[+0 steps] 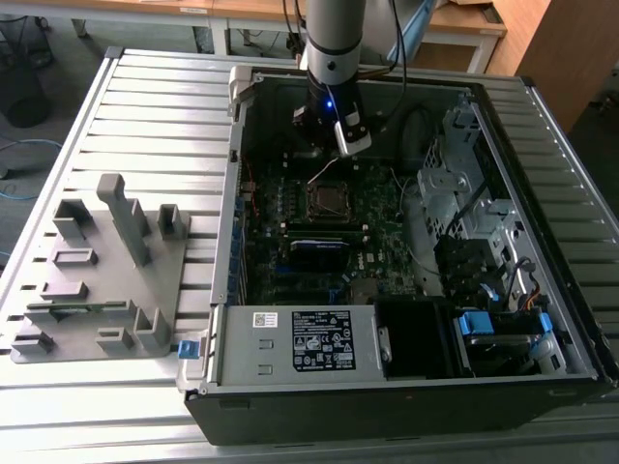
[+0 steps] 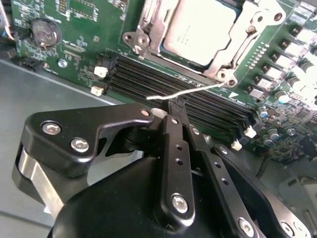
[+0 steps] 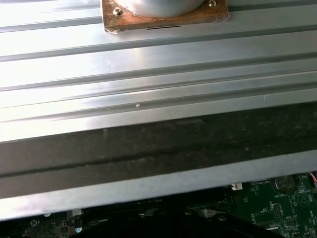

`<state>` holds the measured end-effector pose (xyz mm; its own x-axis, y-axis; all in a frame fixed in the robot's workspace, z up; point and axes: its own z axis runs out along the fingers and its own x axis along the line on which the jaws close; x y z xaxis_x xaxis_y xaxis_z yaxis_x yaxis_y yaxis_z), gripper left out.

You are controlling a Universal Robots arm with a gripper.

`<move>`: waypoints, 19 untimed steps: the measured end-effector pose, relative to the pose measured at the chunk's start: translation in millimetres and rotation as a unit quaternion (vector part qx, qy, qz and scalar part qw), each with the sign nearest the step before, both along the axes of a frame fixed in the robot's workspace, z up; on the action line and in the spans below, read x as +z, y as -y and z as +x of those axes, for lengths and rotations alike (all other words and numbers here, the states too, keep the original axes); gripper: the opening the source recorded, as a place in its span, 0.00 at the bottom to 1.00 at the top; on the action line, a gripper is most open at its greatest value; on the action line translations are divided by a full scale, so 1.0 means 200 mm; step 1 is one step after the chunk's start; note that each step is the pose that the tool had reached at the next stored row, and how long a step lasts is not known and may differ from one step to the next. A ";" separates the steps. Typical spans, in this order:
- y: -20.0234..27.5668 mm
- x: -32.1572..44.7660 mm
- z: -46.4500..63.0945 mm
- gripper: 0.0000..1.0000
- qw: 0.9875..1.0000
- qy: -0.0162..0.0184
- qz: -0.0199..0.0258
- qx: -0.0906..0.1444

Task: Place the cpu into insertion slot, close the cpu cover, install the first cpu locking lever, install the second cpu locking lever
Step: 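Install the first cpu locking lever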

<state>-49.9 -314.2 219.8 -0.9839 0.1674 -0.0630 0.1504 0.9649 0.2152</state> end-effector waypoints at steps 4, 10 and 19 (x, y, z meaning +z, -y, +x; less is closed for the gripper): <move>-0.001 -0.002 -0.03 0.11 1.000 0.001 0.000 0.000; 0.000 0.009 -0.03 0.11 1.000 0.001 0.000 0.000; 0.034 0.018 -0.03 0.11 1.000 0.001 -0.001 0.000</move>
